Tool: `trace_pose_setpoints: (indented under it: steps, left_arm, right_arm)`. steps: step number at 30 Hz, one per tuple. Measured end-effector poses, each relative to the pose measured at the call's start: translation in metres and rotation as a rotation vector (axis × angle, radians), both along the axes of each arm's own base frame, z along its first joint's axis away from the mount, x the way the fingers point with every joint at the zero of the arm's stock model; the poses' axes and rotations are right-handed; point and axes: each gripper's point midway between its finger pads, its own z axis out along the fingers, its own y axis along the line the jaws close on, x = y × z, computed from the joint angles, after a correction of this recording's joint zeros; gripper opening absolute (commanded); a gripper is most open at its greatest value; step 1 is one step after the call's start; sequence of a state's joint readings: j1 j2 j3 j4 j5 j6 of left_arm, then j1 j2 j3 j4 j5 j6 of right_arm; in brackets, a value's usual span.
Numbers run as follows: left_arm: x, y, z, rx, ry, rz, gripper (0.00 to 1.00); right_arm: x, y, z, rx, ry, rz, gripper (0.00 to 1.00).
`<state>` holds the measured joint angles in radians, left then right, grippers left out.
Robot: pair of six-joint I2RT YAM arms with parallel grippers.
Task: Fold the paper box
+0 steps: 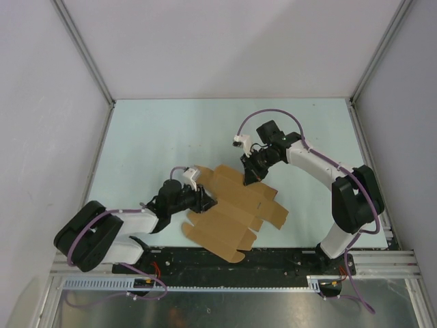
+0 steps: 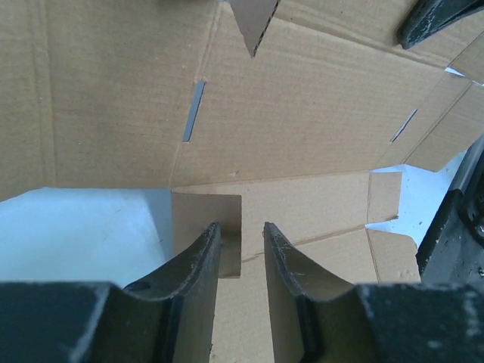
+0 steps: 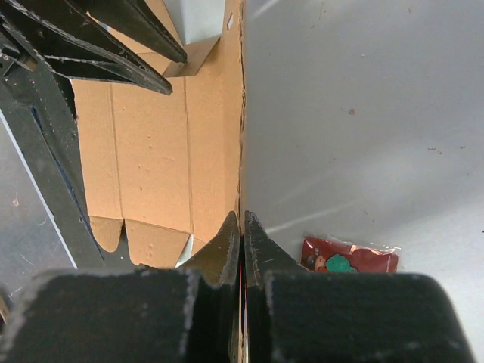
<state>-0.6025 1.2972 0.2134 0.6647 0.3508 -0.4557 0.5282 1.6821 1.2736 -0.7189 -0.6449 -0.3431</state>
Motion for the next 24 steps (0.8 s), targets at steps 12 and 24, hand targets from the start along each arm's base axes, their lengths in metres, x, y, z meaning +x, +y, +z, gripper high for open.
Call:
trace_pose_setpoints:
  steps: [12,24]
  left_arm:
    - [0.002,-0.012,-0.018,0.037,0.045,-0.025,0.34]
    - [0.003,-0.016,-0.017,0.035,0.040,-0.034,0.36]
  right_arm:
    - [-0.002,0.000,-0.003,-0.005,0.010,-0.001,0.00]
    - [-0.002,-0.002,-0.007,-0.019,0.013,-0.005,0.00]
